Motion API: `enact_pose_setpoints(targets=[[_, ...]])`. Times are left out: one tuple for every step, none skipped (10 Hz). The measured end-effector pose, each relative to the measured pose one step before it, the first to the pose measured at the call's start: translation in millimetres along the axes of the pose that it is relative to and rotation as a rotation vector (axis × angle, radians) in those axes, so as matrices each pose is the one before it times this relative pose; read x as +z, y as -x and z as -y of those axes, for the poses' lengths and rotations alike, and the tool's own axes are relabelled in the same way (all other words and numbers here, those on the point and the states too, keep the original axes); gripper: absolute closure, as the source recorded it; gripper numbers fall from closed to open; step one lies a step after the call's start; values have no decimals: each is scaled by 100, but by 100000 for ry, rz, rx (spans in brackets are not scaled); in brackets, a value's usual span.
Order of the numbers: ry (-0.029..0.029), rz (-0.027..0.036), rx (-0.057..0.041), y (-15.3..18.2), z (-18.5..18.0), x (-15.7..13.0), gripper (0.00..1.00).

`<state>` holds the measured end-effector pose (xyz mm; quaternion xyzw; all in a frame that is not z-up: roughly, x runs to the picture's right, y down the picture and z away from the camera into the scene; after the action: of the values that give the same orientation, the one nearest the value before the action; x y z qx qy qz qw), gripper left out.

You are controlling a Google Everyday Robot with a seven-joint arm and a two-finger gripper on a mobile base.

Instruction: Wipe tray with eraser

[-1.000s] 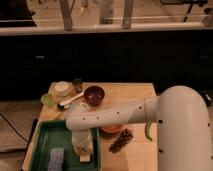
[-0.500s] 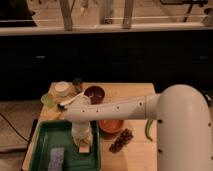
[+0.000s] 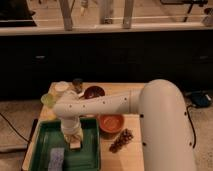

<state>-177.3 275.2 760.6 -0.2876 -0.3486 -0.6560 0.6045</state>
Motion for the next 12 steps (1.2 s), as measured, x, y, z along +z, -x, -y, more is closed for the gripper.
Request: enact_pose_setpoints(targets=[[25, 623, -1443, 247, 289, 168, 100], [92, 751, -1469, 377, 274, 280, 100], [-17, 1076, -1024, 551, 206, 470, 100], [-87, 1508, -60, 996, -287, 771, 100], [-717, 885, 1279, 701, -669, 534, 100], [-90, 737, 1543, 498, -1031, 380, 100], [-626, 282, 2639, 421, -1426, 159, 100], [-181, 69, 2477, 126, -1371, 32, 100], [-314, -260, 1801, -166, -757, -95, 100], [-555, -285, 2055, -567, -508, -236, 100], [-245, -205, 729, -632, -11, -242, 100], [30, -19, 166, -782, 171, -323, 100]])
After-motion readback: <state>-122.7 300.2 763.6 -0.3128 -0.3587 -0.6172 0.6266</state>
